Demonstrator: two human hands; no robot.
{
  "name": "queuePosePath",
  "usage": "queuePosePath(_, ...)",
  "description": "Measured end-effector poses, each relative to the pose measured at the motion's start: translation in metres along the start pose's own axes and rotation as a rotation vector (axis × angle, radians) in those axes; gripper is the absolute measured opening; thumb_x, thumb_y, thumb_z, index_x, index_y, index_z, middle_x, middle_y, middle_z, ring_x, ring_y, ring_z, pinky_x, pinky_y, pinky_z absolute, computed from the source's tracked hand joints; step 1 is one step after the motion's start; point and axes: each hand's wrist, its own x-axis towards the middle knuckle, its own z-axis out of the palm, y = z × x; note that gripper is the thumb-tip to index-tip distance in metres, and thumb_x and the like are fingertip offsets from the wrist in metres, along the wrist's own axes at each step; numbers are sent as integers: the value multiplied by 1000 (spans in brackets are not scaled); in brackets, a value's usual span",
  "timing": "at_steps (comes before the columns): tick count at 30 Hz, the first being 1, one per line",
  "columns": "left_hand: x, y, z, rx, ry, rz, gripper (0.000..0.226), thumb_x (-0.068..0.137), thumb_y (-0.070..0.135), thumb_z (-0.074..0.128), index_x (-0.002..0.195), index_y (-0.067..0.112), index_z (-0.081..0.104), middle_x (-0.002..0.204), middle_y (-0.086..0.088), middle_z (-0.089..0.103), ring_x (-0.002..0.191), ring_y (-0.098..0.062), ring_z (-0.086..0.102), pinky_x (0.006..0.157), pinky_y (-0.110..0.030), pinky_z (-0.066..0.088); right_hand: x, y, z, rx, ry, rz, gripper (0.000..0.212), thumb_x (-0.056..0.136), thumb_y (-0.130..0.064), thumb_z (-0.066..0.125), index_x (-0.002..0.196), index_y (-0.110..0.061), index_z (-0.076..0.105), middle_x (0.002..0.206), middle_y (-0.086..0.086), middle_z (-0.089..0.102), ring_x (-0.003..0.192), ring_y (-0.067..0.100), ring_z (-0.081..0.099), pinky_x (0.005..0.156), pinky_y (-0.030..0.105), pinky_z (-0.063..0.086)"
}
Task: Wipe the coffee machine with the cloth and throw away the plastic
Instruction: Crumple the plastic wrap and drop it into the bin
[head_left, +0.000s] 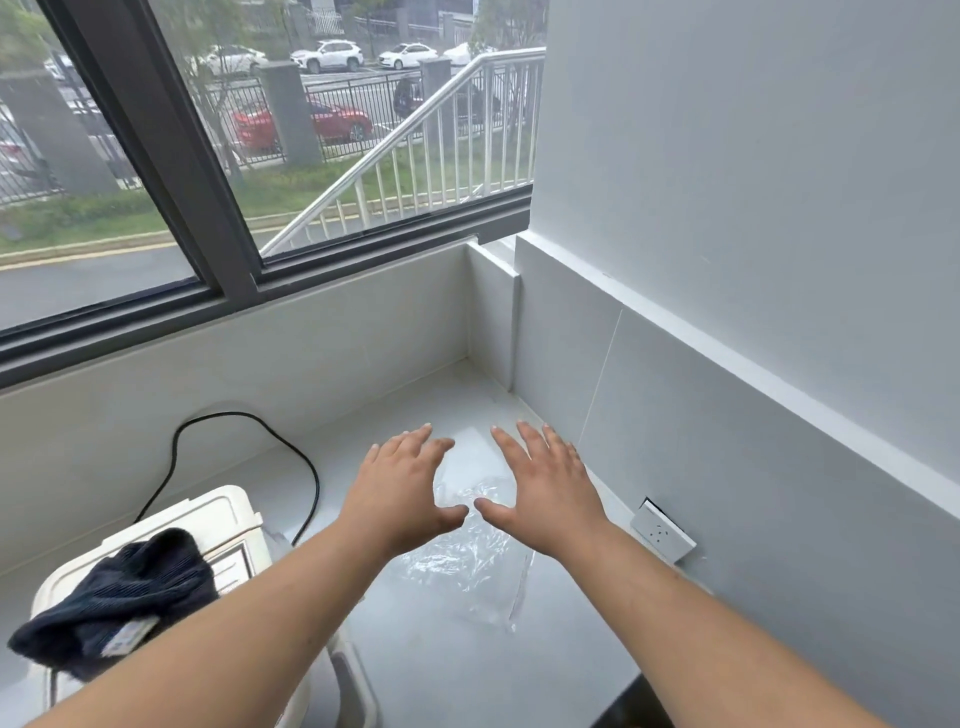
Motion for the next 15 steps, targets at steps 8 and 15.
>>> queuePosePath(8,16,11,26,-2,-29,-39,91,78,71,66,157,39,34,172,4,24,156,-21,26,127,-46,21,10,13,24,8,-56,-33,98,85,-77,50,164,-41,4,175,2,7,161,32,1,129,53,6)
queuePosePath(15,26,6,46,33,-97,-103,92,77,68,66,157,40,30,173,3,21,156,-24,24,127,-49,21,24,20,43,23,-105,-53,98,85,-75,51,163,-42,2,175,2,6,161,32,1,128,53,5)
